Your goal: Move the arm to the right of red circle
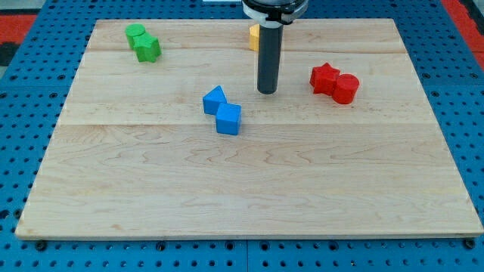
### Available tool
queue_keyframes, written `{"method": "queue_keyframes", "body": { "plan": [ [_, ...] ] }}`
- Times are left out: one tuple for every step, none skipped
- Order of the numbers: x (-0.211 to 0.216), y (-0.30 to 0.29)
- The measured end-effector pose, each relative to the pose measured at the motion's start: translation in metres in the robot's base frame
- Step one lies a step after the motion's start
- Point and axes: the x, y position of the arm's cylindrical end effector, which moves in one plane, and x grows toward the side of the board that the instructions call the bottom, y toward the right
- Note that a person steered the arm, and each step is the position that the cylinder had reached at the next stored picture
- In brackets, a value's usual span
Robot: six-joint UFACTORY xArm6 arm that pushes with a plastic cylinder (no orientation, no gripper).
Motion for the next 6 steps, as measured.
{"method": "queue_keyframes", "body": {
  "plan": [
    [0.000,0.002],
    [0.000,0.004],
    [0.000,0.004],
    [0.000,0.005],
    [0.000,0.008],
    [0.000,0.014]
  ]
}}
